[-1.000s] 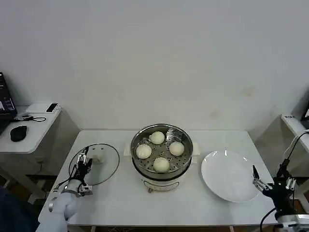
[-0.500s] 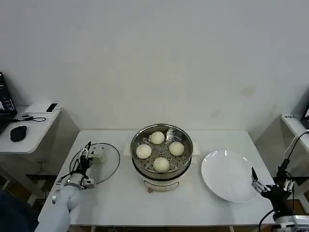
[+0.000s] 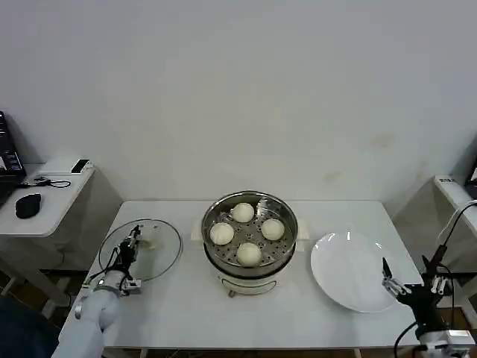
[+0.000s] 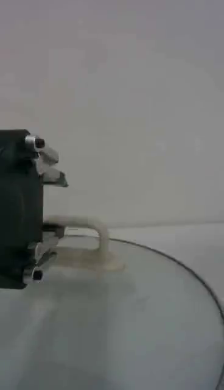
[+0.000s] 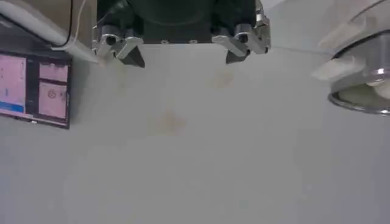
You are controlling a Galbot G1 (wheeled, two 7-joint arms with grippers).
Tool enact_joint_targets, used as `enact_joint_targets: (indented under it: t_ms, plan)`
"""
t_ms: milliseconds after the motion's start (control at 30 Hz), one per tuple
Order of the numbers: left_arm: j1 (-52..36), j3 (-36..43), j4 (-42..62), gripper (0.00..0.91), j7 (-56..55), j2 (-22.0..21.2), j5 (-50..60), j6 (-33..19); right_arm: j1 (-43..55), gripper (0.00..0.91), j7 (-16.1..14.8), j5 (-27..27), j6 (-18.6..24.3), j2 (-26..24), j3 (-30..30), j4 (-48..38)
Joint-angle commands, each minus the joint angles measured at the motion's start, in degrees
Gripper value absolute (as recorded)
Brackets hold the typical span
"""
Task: Take steamed baozi put them in steamer then cover it.
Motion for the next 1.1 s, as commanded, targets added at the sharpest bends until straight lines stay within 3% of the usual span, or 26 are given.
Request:
enact_joint_targets:
  t_ms: [33,300,667,900,1100]
  plan:
    - [8.32,-1.94,-15.41,0.000,0.82,1.11,-1.14,5.85,-0.17,0.907,-0.35,-0.12,-0.18,-0.87,-0.62,0.12]
    - [13.24,-4.91,-29.15,0.000,8.37,2.95,-2.28,15.18,0.14,0.907,-0.90,0.09,0.04,-2.44,-0.63,-1.58]
    - [11.20,-6.01,-38.54,0.000,16.28,5.96,-7.34,22.79,-0.43,0.907,-1.25,-0.67,0.36,-2.06,-0.53,-1.52]
    - [10.54,-0.50,-43.05,0.000,19.50,8.23,-10.61,27.14,-1.28,0.907,-1.38,-1.76,1.20,-1.05,-0.20,-0.77]
    - [7.20,7.63,-43.84,0.000,21.41,4.15,-6.16,30.16,-2.96,0.907,-1.57,-3.37,2.53,-0.37,0.83,-0.20]
